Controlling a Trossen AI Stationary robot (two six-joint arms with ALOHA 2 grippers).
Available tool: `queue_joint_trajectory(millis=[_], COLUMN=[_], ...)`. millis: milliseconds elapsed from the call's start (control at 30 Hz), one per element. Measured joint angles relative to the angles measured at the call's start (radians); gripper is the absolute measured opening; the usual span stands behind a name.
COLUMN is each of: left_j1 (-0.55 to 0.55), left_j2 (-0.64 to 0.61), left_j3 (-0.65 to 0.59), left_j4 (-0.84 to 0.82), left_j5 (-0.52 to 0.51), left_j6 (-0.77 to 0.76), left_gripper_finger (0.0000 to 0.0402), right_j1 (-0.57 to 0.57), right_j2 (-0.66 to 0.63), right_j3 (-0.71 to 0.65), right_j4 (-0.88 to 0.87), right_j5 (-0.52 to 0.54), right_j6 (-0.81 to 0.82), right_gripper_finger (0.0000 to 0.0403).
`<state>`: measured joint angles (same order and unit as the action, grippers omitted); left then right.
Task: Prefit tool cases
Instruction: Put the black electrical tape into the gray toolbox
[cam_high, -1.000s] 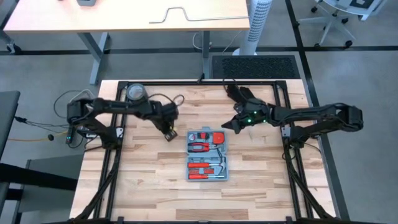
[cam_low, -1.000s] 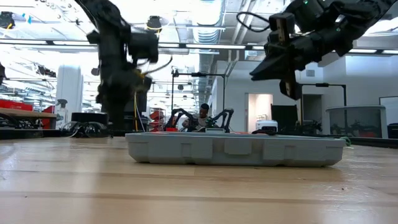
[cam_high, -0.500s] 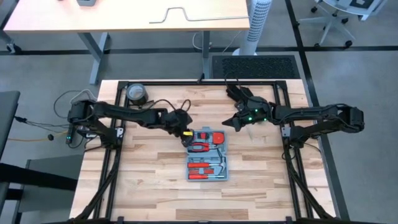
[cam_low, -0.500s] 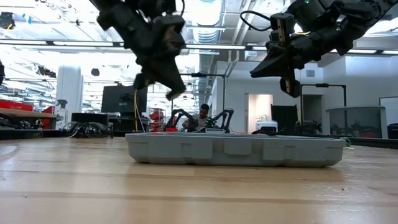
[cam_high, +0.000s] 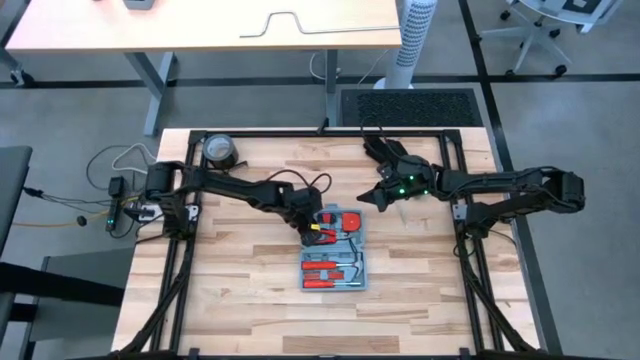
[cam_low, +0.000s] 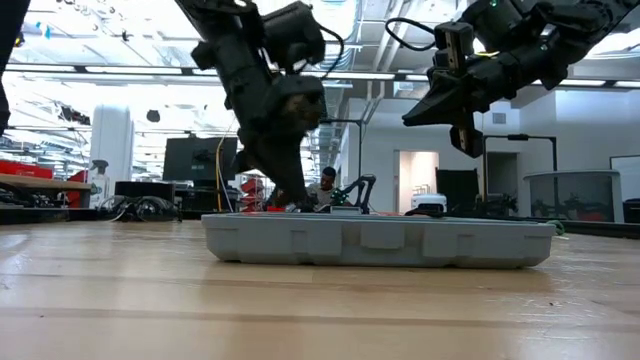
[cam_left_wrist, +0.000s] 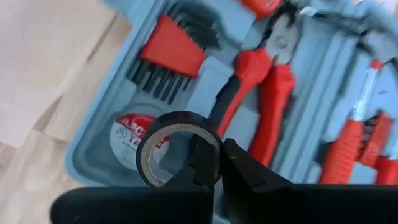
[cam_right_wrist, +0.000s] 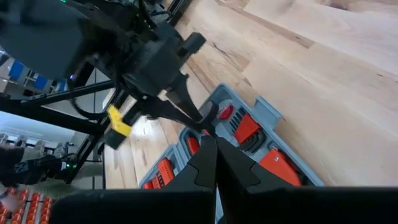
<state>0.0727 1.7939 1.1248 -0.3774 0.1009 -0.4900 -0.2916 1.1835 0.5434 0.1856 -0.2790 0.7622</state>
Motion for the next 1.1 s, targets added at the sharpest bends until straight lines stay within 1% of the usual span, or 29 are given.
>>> queue_joint_trajectory(millis=[100, 267, 333, 467, 667, 933, 1100], left_j1=[0.000, 0.000, 0.009, 0.026, 0.049, 0.048, 0.047], left_j2=[0.023, 0.020, 0.019, 0.020, 0.026, 0.026, 0.026], left_j3=[0.003, 0.005, 0.014, 0.021, 0.021, 0.021, 0.020], left_j4=[-0.002, -0.014, -0.042, -0.047, -0.055, -0.052, -0.049], left_j5=[0.003, -0.023, -0.030, -0.040, 0.023, 0.036, 0.044], left_j6=[0.000, 0.007, 0.015, 0.032, 0.043, 0.067, 0.074], left_gripper_finger=[0.0004, 0.0003, 0.0003, 0.0006, 0.0011, 0.0017, 0.0037], right_j1=[0.000, 0.001, 0.001, 0.001, 0.001, 0.001, 0.001], right_j2=[0.000, 0.000, 0.000, 0.000, 0.000, 0.000, 0.000], right_j3=[0.000, 0.000, 0.000, 0.000, 0.000, 0.001, 0.001], right_j4=[0.001, 0.000, 0.000, -0.001, -0.002, -0.001, -0.002], right_j5=[0.000, 0.000, 0.000, 0.000, 0.000, 0.000, 0.000], right_j6=[0.000, -0.001, -0.001, -0.002, -0.004, -0.003, -0.003], right_gripper_finger=[0.0012, 0.0012, 0.0012, 0.0012, 0.0012, 0.0012, 0.0012])
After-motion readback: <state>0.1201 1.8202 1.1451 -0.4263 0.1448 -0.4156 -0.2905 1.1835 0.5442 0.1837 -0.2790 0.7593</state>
